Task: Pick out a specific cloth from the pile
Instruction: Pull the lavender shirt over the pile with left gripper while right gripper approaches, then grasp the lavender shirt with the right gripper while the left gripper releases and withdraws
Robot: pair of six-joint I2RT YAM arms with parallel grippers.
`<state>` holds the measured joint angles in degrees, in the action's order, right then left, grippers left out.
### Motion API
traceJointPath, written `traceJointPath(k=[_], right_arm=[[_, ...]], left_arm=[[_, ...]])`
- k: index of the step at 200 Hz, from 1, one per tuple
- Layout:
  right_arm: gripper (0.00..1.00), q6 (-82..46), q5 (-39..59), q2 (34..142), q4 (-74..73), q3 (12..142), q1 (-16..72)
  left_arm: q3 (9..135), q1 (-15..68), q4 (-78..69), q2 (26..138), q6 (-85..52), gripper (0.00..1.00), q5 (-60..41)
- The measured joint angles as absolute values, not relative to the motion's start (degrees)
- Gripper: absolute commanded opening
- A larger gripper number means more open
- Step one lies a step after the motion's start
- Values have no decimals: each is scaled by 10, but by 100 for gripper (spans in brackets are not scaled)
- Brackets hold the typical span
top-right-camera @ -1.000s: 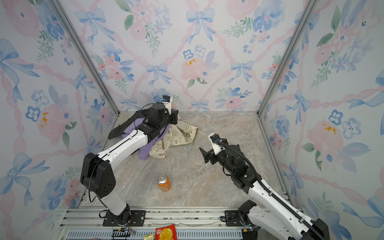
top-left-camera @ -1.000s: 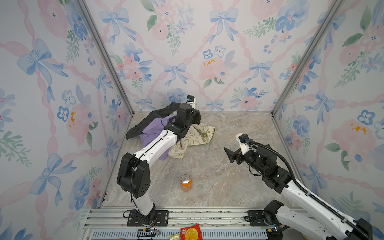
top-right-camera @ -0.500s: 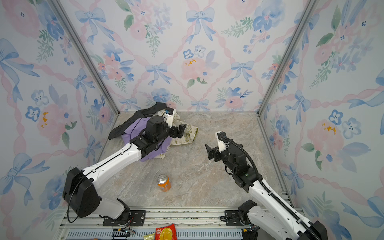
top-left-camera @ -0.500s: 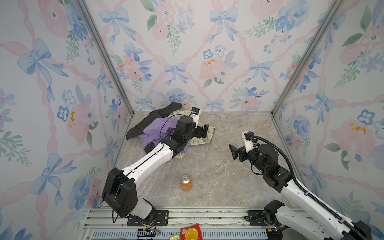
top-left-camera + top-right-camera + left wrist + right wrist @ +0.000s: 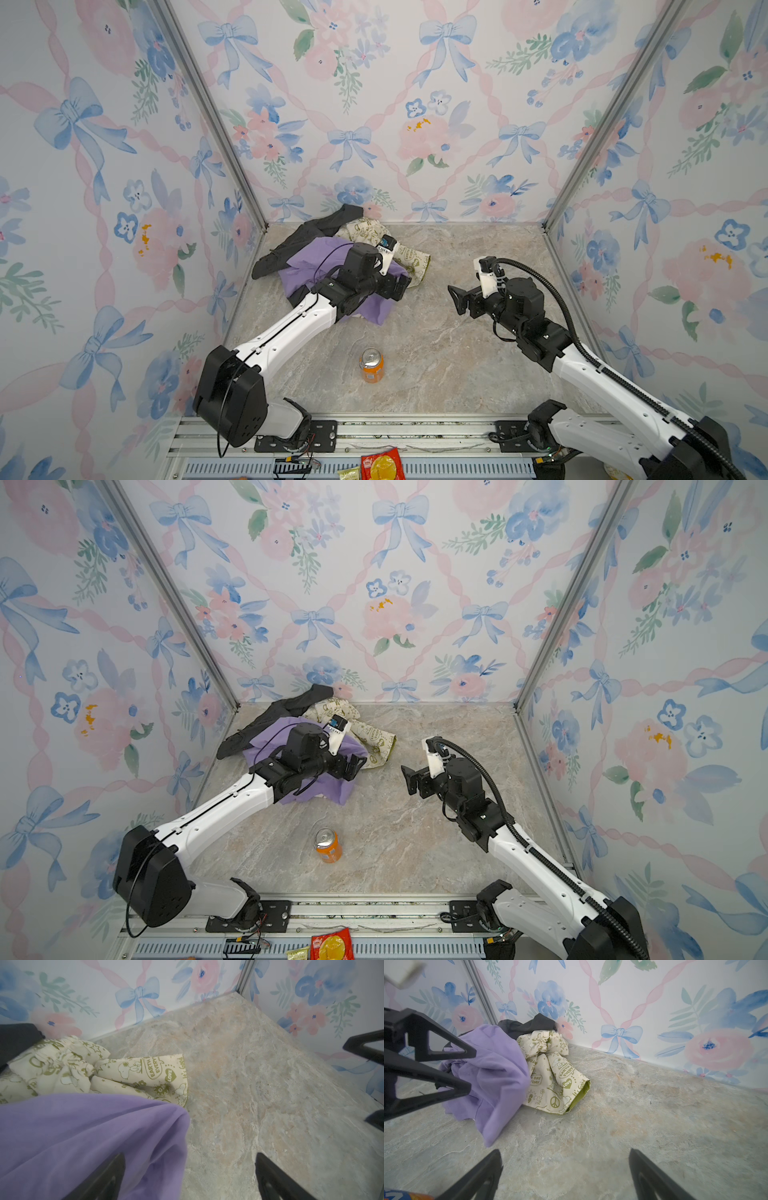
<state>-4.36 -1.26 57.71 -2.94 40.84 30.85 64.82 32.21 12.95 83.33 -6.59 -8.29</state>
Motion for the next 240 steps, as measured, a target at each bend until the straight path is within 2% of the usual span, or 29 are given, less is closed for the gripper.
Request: traceJointPath(k=[27,58,101,141,196,240], right_arm=[[97,-52,-13,586,-18,418,314],[97,-52,-15,607,-6,440,331],[97,-52,-20,691,-7,501,376],[100,-52,-18,799,-15,577,416],[93,-51,7,968,-46,698,446],[82,-58,28,1088,-55,789,453]], left_arm=[[662,322,176,872,-66,97,-112],[662,320,202,848,-66,97,-68],[639,296,202,714,-67,98,25],[547,272,180,580,-66,98,63],[398,272,110,430,-66,98,64],[331,272,57,354,-62,98,33]])
